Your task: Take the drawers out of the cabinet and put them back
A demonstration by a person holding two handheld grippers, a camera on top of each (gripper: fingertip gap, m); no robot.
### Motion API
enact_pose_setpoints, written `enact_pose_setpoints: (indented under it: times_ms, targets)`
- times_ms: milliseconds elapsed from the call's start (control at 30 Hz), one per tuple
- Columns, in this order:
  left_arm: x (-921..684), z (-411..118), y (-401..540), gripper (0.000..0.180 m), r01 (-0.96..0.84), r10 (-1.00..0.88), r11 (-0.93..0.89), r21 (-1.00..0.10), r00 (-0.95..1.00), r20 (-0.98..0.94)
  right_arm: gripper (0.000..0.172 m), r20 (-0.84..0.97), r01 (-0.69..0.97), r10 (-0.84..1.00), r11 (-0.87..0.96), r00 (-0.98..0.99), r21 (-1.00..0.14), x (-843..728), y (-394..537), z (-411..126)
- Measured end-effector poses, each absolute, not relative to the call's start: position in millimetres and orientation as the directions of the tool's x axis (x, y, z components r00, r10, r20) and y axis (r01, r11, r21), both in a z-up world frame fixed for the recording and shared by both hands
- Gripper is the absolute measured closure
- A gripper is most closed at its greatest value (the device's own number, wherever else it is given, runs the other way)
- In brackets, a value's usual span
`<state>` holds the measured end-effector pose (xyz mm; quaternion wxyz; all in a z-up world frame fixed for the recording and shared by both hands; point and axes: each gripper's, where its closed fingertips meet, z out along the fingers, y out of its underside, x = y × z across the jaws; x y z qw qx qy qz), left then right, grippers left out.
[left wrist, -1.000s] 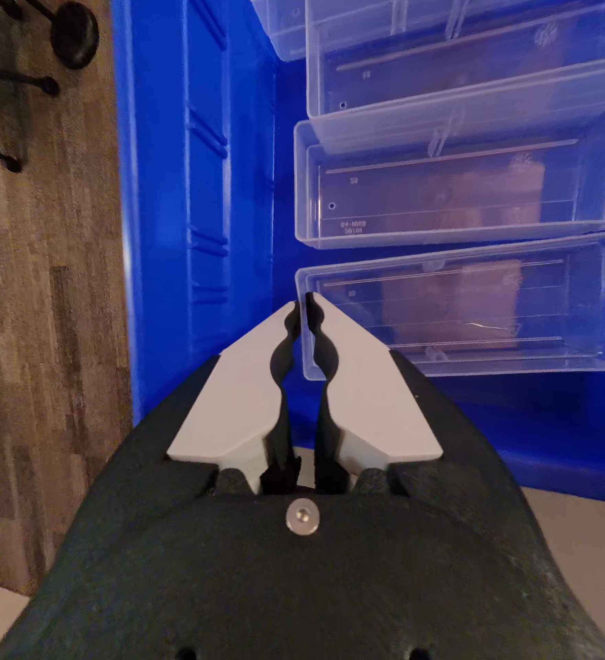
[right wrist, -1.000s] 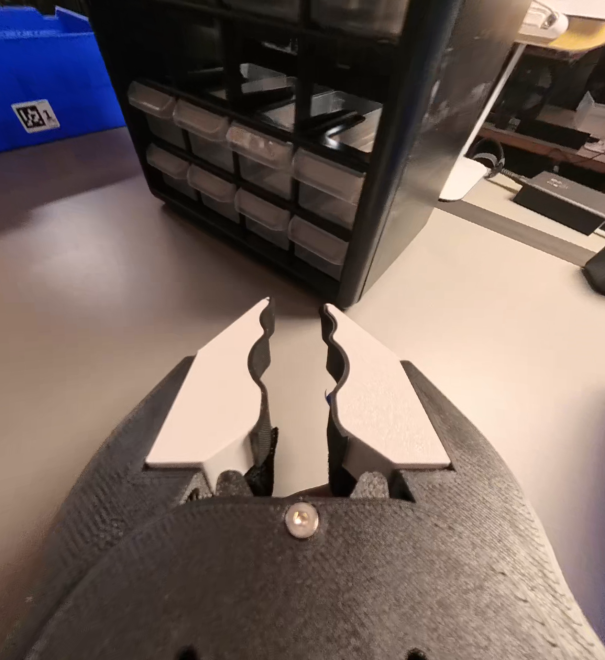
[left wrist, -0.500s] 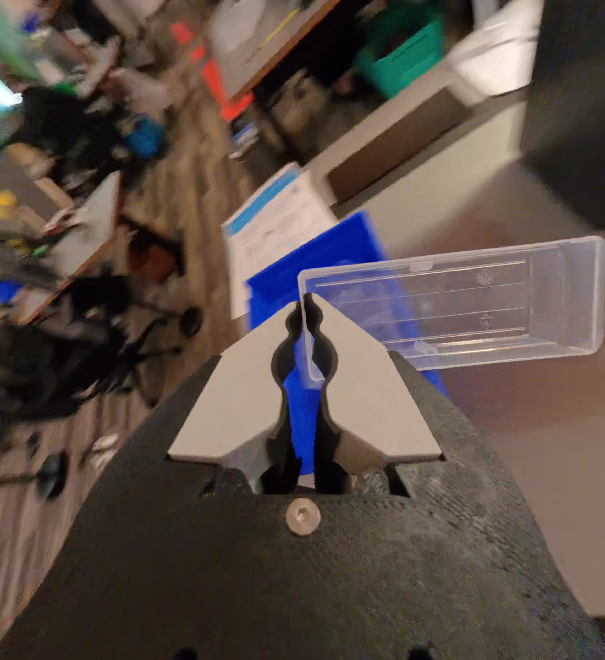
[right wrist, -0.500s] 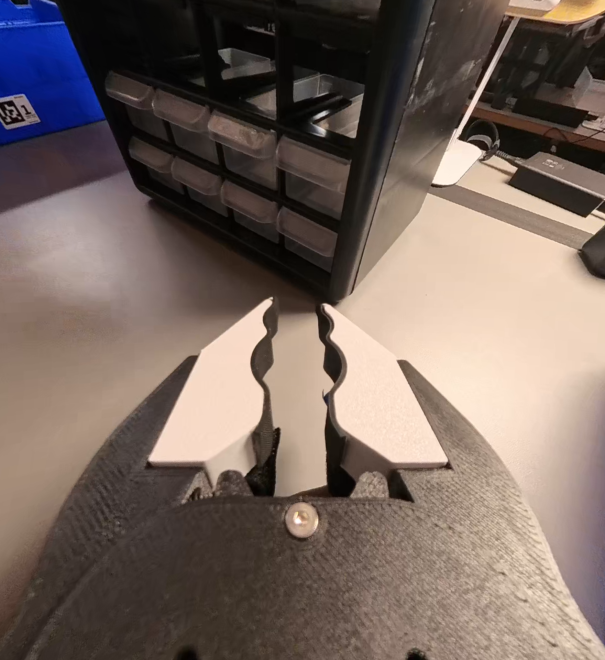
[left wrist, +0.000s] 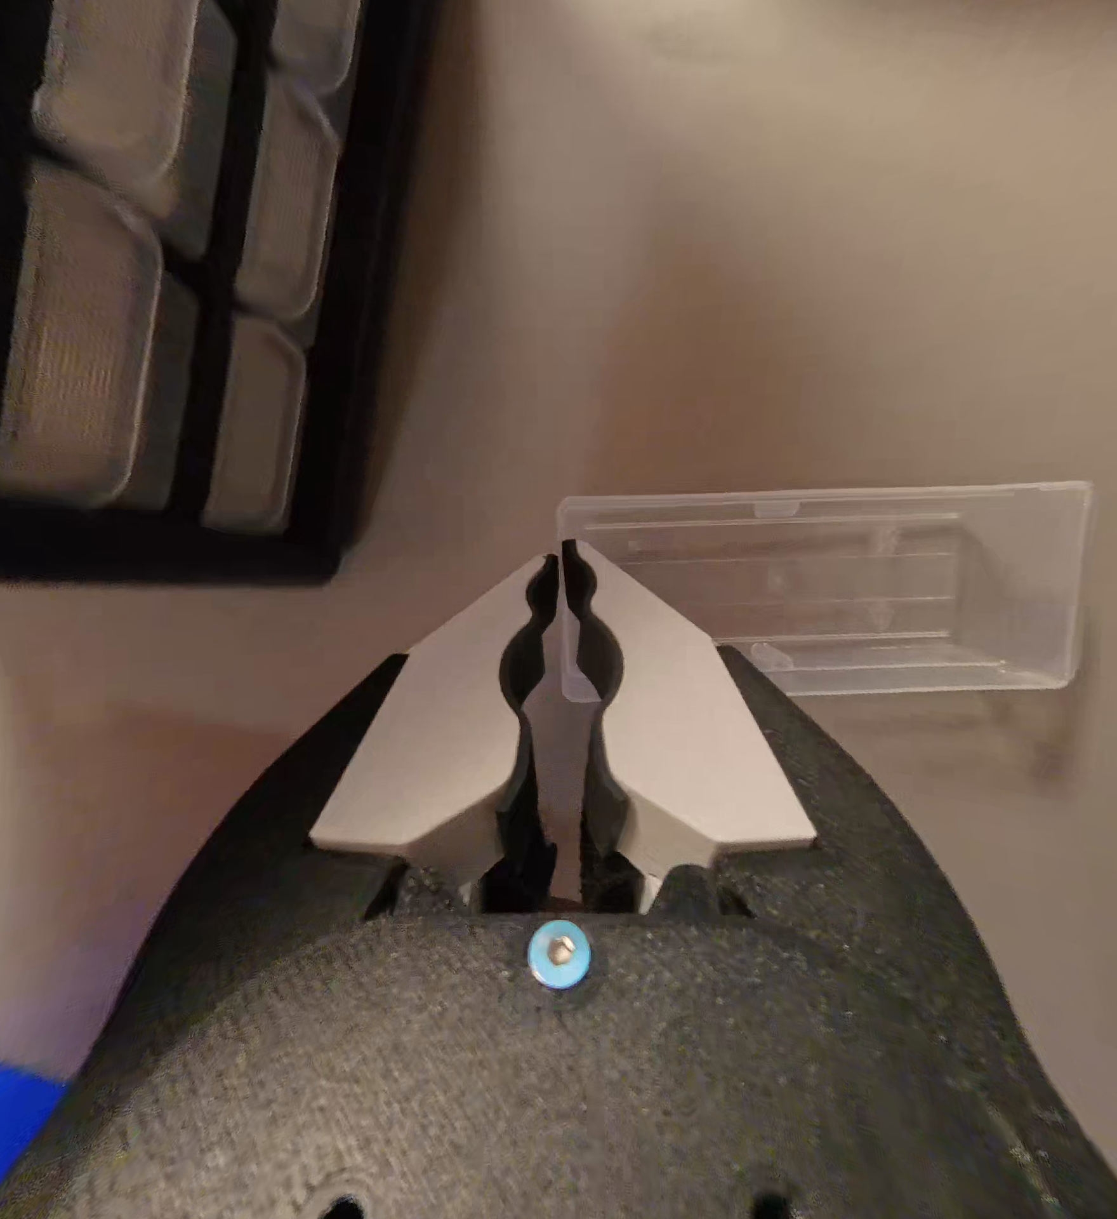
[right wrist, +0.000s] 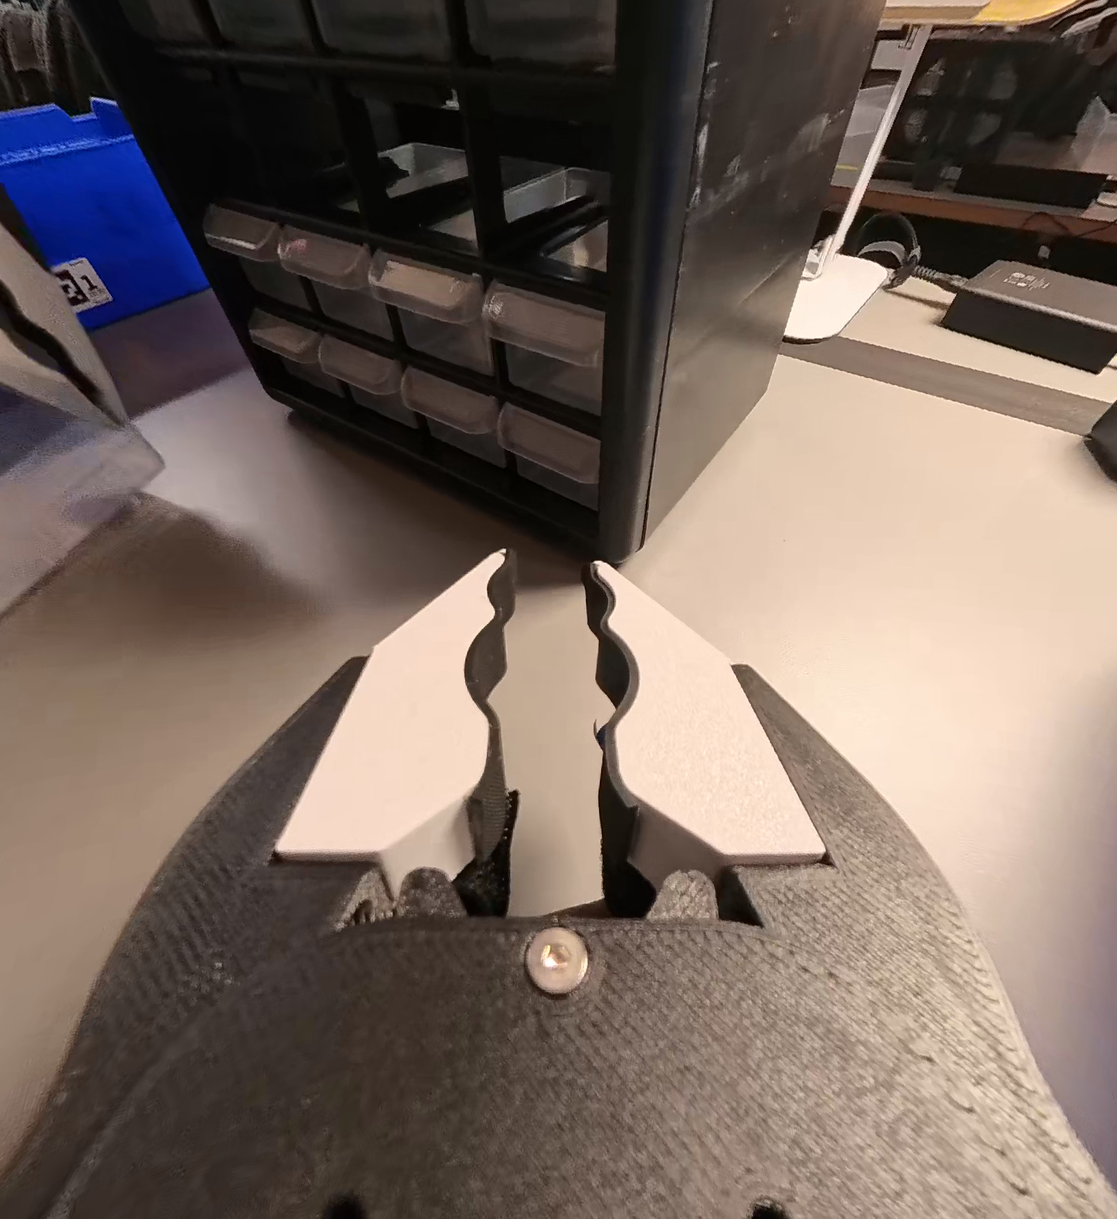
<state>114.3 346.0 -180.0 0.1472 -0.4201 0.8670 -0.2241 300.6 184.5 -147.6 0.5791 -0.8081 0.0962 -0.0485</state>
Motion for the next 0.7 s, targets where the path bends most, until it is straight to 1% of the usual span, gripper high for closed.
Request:
enact_pose_setpoints:
  times_ms: [67,100,167,233,300,367,467,533,633,700]
  targets:
    - [127.6,-184.7,338.6,0.178,-0.630,-0.781,0.557,-0.540,-0.618,-0.085,0.150,-0.041,-0.106,-0.209,-0.311,0.977,-0.944,300.8,184.5,-147.9]
    - [133.4,-185.7,337.5,0.170,-0.617,-0.781,0.559,-0.554,-0.616,-0.103,0.150,-0.043,-0.107,-0.208,-0.312,0.977,-0.944,300.6,184.5,-148.0]
    - [144.0,-182.3,338.4,0.148,-0.585,-0.797,0.544,-0.602,-0.583,-0.154,0.150,-0.043,-0.108,-0.207,-0.312,0.977,-0.944,300.5,184.5,-148.0]
    - [150.3,-169.7,339.3,0.134,-0.530,-0.833,0.495,-0.688,-0.515,-0.203,0.150,-0.043,-0.107,-0.206,-0.311,0.978,-0.944,300.4,184.4,-147.9]
    - [142.3,-154.2,331.3,0.128,-0.453,-0.858,0.429,-0.782,-0.475,-0.195,0.150,-0.047,-0.110,-0.205,-0.310,0.978,-0.944,300.5,184.2,-147.7]
    - [121.5,-145.6,318.0,0.122,-0.408,-0.867,0.370,-0.835,-0.475,-0.152,0.150,-0.053,-0.116,-0.203,-0.310,0.978,-0.944,300.6,184.3,-147.9]
    - [82.3,-144.1,288.4,0.106,-0.415,-0.854,0.312,-0.854,-0.516,-0.061,0.150,-0.064,-0.124,-0.198,-0.309,0.978,-0.943,300.7,184.1,-148.0]
    - [60.7,-144.2,266.5,0.101,-0.423,-0.840,0.306,-0.853,-0.541,-0.033,0.149,-0.068,-0.124,-0.188,-0.307,0.980,-0.944,299.4,184.2,-147.6]
    - [43.4,-145.8,238.8,0.099,-0.419,-0.831,0.334,-0.845,-0.554,-0.054,0.148,-0.071,-0.124,-0.183,-0.301,0.981,-0.946,298.8,183.9,-146.5]
    - [38.7,-149.0,223.8,0.102,-0.400,-0.821,0.376,-0.836,-0.562,-0.100,0.145,-0.074,-0.127,-0.188,-0.284,0.979,-0.950,299.7,184.1,-143.9]
